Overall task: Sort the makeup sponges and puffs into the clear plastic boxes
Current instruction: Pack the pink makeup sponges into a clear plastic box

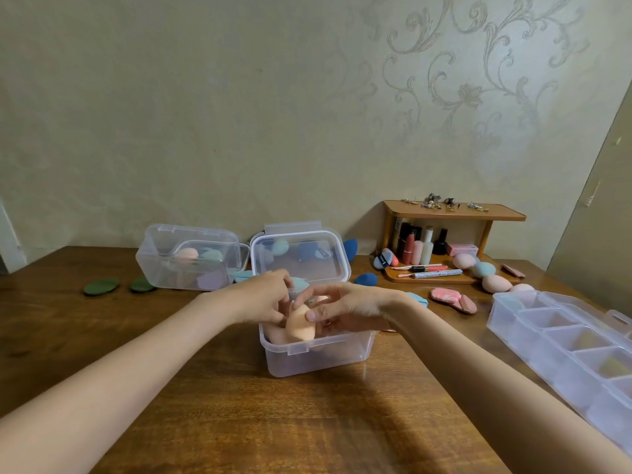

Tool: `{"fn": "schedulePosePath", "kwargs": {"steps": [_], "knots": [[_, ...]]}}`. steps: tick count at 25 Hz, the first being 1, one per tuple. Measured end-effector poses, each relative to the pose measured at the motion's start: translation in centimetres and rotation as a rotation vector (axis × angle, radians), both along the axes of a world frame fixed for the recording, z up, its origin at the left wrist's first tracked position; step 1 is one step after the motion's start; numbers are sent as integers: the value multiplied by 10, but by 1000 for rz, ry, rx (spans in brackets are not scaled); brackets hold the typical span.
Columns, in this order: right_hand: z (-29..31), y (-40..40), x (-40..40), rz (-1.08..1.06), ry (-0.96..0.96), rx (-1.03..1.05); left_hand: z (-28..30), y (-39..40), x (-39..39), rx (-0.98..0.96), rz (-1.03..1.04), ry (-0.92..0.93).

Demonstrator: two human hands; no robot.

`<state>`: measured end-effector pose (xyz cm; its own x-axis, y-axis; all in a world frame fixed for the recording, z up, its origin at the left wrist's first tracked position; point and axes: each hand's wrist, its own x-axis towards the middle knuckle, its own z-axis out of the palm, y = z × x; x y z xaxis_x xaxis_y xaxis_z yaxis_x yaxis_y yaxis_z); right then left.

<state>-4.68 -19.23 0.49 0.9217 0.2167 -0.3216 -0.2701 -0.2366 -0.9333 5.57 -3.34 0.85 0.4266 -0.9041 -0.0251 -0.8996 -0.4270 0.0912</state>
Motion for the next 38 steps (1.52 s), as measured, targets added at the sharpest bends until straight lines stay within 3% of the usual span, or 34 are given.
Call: {"fn": "schedulePosePath", "kwargs": {"steps": [4, 7, 11, 14, 21, 24, 30, 33, 35, 38], "knots": [[5, 10, 2, 11, -7, -131, -7, -7, 2, -34, -4, -97], [10, 21, 7, 22, -29, -382, -12, -9, 5, -55, -16, -119], [3, 39, 19, 42, -188, -781, -11, -8, 14, -80, 17, 26], [-12, 52, 28, 81, -344, -1032, -5, -3, 18, 33, -14, 131], [0, 29, 13, 223, -173, -837, 6, 5, 5, 157, 12, 295], [-3, 21, 14, 265, -106, -794, 4, 1, -2, 190, 25, 221], [3, 7, 0, -8, -4, -170, 7, -6, -13, 178, -15, 171], [20, 0, -19, 41, -31, -150, 9, -16, -20, 252, -19, 100], [39, -23, -32, -93, -122, -182, 12, -29, -28, 297, -41, 58], [53, -75, -43, -582, -278, -328, 15, -53, -43, 313, -87, 11]]}}
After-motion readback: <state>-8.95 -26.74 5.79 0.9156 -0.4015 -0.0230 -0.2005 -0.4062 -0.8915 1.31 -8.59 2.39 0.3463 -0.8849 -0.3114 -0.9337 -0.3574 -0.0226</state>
